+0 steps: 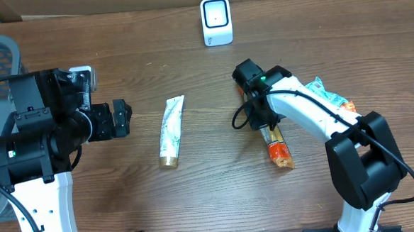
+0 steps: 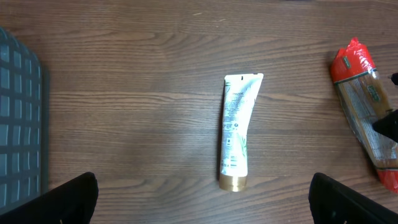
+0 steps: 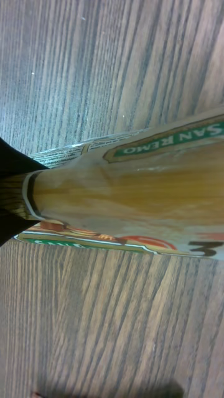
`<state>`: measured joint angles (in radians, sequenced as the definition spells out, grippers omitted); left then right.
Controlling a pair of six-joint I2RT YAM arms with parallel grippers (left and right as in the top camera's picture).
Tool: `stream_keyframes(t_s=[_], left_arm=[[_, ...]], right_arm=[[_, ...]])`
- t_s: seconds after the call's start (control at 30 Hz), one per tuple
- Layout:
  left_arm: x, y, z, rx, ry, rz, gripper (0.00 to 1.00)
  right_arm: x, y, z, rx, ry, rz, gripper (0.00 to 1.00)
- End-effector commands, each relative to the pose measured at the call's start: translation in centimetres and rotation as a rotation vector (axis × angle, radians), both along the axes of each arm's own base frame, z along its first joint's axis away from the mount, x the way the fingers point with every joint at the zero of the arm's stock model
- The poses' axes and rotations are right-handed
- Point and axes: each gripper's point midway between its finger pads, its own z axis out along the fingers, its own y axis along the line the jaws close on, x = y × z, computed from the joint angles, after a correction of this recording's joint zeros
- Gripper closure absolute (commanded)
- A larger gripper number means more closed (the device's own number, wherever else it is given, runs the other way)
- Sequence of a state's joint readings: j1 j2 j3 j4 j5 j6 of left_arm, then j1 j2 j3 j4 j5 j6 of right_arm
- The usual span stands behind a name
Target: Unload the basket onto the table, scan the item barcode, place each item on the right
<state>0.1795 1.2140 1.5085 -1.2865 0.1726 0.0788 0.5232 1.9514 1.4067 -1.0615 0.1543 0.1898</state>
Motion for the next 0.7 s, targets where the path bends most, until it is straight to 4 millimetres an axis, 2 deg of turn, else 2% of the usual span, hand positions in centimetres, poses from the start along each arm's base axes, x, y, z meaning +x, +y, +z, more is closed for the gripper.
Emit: stream_keyframes(t_s=[0.0, 0.17, 0.23, 0.33, 0.4, 0.5, 0.67], left_arm=[[0.2, 0.0, 0.6, 0.001, -0.019, -0.011, 0.00], [0.3, 0.0, 0.6, 0.001, -0.019, -0.011, 0.01], [0.3, 0.0, 0.6, 0.000, -0.019, -0.011, 0.00], [0.3, 0.0, 0.6, 0.000, -0.019, -0.011, 0.00], [0.3, 0.0, 0.6, 0.000, -0.019, -0.011, 0.00], [0.3, 0.0, 0.6, 0.000, -0.019, -0.011, 0.00], [0.2, 0.0, 0.6, 0.000, -0.019, -0.011, 0.00]], right_arm=[[-0.3, 2.1, 0.9, 0.128, 0.039, 0.053, 0.96], [-0.5, 5.8, 5.1, 0.356, 0.057, 0.103, 0.96], [-0.3, 6.4, 6.4, 0.429, 0.059, 0.100, 0.96], [-0.3, 6.8, 7.1, 0.566, 0.109, 0.095, 0.96], [-0.4, 6.6, 6.7, 0.639, 0.147, 0.076, 0.96], [-0.3, 5.4, 4.7, 0.655, 0.179, 0.025, 0.96], [-1.5, 5.0, 1.3, 0.639, 0.238, 0.036, 0.96]])
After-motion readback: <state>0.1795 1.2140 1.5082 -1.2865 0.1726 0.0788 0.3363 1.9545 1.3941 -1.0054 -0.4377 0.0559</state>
